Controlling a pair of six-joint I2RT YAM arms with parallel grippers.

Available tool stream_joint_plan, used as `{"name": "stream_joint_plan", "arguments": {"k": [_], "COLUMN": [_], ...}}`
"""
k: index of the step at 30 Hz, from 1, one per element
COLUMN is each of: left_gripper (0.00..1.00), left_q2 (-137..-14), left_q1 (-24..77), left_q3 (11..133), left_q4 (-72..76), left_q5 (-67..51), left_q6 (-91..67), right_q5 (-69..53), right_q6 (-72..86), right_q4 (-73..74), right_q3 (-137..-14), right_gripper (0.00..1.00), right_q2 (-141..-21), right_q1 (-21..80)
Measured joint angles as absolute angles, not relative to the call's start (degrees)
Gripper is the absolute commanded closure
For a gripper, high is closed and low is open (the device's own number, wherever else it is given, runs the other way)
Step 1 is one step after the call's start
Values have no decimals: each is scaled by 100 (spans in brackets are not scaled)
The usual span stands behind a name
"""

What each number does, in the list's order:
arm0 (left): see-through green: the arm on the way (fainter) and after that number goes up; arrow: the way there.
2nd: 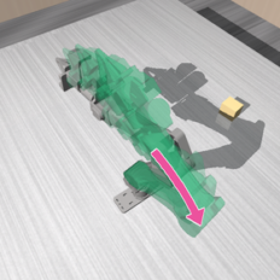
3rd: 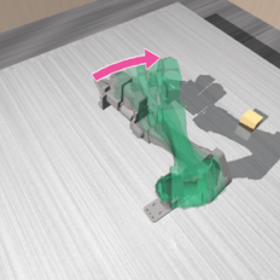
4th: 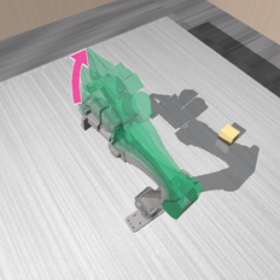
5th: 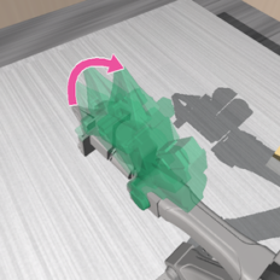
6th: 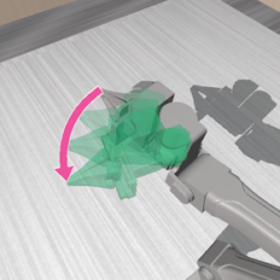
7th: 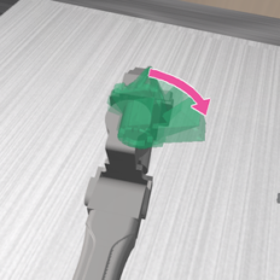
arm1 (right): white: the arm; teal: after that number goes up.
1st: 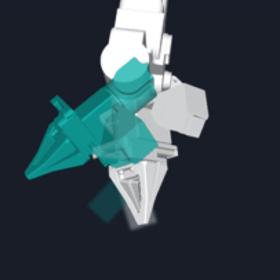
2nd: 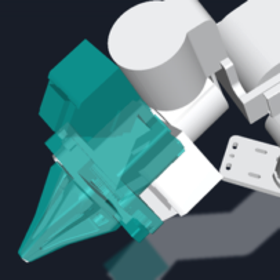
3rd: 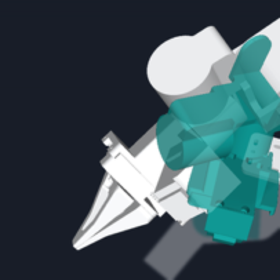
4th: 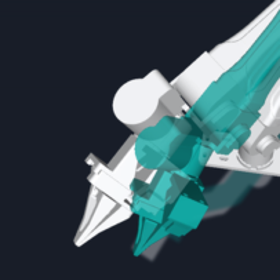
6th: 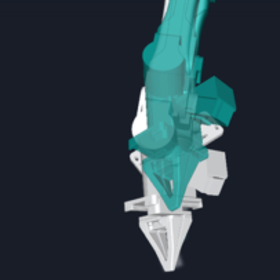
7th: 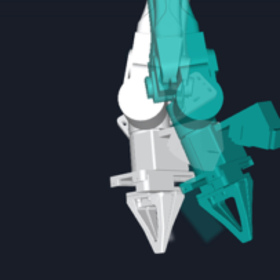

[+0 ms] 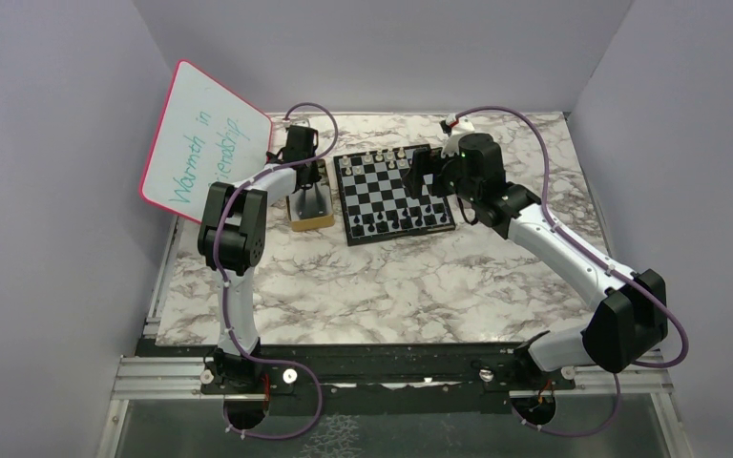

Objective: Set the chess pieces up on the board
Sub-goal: Pick up the chess piece from the storage box.

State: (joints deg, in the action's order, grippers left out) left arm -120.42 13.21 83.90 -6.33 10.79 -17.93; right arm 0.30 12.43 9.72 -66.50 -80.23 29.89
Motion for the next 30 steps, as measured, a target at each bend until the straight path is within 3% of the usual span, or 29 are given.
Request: {"name": "stream_joint_plan", "arguments": {"k": [21,30], "left_gripper": [77,94], "left_q2": [-12248,-12248], "left_q1": [1321,1321], "left_q3": [8621,8613], "left_q4": [-663,-703], "left_q5": [1092,1068], "left_q6": [-1772,-1717], "right_q5": [30,30], "right_q6": [1238,1238], "right_q4": [972,972], "right_q3": [-6648,-6648], "right_gripper": [0,0], "right_q2": [-8023,-8025], "right_q1": [2989,2989]}}
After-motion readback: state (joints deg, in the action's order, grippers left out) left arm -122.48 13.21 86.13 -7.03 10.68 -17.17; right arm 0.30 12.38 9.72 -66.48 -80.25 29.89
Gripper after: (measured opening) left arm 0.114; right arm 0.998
